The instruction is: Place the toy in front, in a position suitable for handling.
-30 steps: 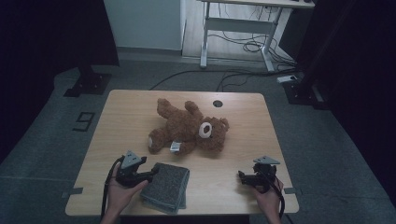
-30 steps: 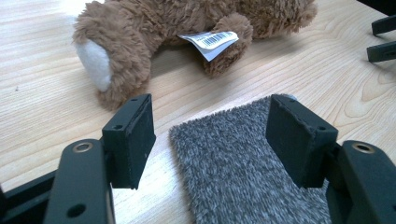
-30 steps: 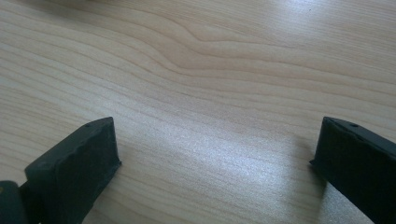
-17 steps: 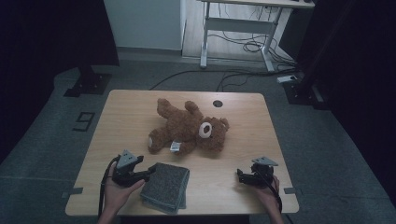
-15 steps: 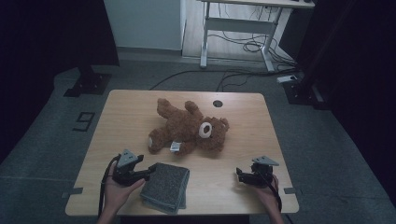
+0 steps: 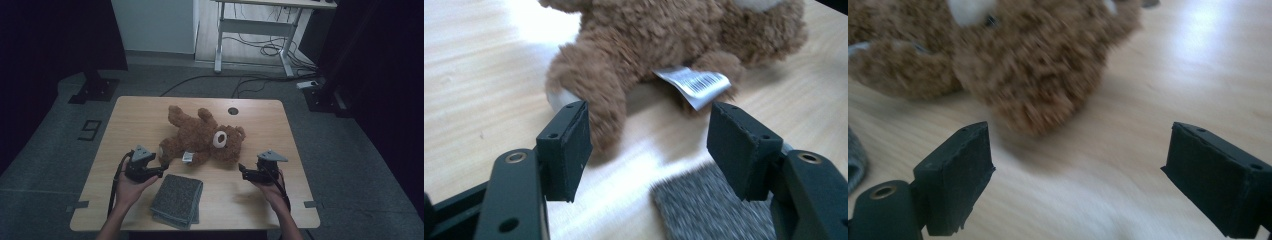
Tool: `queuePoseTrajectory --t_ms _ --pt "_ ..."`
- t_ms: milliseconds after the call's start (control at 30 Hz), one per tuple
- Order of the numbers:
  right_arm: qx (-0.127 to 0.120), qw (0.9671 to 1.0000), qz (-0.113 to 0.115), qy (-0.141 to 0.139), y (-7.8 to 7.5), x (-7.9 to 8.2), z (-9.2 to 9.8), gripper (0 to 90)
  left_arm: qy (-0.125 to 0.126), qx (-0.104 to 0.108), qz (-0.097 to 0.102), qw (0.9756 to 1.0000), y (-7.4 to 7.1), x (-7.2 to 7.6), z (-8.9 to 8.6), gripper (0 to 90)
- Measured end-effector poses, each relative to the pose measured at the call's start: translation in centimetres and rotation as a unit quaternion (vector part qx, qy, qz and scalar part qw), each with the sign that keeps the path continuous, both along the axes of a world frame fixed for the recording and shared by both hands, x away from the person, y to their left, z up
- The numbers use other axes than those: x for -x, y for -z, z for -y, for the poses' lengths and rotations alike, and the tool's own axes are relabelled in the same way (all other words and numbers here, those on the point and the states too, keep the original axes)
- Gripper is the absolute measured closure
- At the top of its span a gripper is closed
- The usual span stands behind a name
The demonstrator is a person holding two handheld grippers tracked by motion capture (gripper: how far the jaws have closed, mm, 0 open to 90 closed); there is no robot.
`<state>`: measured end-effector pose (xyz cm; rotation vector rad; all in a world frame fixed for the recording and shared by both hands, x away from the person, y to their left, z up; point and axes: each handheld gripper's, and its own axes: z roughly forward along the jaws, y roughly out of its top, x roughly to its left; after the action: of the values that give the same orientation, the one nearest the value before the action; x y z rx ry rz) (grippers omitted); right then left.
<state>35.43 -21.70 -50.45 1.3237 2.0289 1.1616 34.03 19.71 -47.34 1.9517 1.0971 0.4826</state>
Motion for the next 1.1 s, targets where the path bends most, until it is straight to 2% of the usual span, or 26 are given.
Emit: queuePoseTrajectory --t_ms 67,200,333,367,400,533,567,600,700,767,900,933,1000,1100 --pt "0.001 0.9999 0.01 -0.008 -0.2 -0.4 -0.8 12.9 -0.004 -0.007 0.002 1.0 -0.2 -0.8 0.0 33.7" --pt "-0.007 0.9997 0.014 -0.02 -0.4 -1.5 -1.9 12.9 -0.011 -0.004 0.0 0.9999 -0.6 -2.3 0.0 31.2" --pt "-0.024 0.9993 0.021 -0.02 -0.4 -2.5 -2.6 12.9 -0.023 -0.008 -0.014 0.9996 -0.4 -4.5 0.0 28.8" --pt "-0.024 0.9993 0.021 -0.02 -0.4 -2.5 -2.6 12.9 -0.023 -0.008 -0.014 0.9996 -0.4 -4.5 0.0 27.9" --pt "-0.031 0.9992 0.018 -0.018 -0.2 -3.2 -3.0 12.9 -0.027 0.005 -0.023 0.9994 -0.1 -5.5 0.1 27.4" --pt "-0.027 0.9993 0.013 -0.023 -0.1 -4.2 -4.0 11.3 -0.019 0.0 -0.035 0.9992 0.7 -7.4 0.9 25.2" --pt "-0.027 0.9993 0.013 -0.023 -0.1 -4.2 -4.0 11.3 -0.019 0.0 -0.035 0.9992 0.7 -7.4 0.9 24.7" --pt "-0.014 0.9995 0.009 -0.027 -0.1 -4.7 -4.7 9.6 -0.015 0.0 -0.037 0.9992 1.0 -7.8 1.1 23.8" --pt "0.001 0.9996 -0.003 -0.029 0.3 -5.3 -5.3 7.2 -0.012 -0.006 -0.043 0.999 1.7 -8.3 1.5 22.2" --pt "0.01 0.9995 -0.014 -0.027 0.6 -5.9 -5.6 5.3 -0.008 -0.018 -0.047 0.9987 2.5 -8.6 1.8 21.3" --pt "0.006 0.9992 -0.029 -0.026 1.4 -6.7 -5.7 3.1 -0.007 -0.03 -0.052 0.9982 3.2 -8.9 2.1 20.6" --pt "0.0 0.9989 -0.038 -0.029 1.9 -7.1 -5.8 1.4 -0.011 -0.034 -0.056 0.9978 3.5 -9.2 2.2 20.8" --pt "-0.001 0.9986 -0.042 -0.033 2.2 -7.4 -6.0 1.3 -0.015 -0.04 -0.059 0.9974 3.9 -9.4 2.2 21.1" --pt "0.005 0.9981 -0.047 -0.039 2.5 -7.8 -6.2 1.9 -0.02 -0.051 -0.08 0.9953 4.9 -9.9 2.0 23.2"
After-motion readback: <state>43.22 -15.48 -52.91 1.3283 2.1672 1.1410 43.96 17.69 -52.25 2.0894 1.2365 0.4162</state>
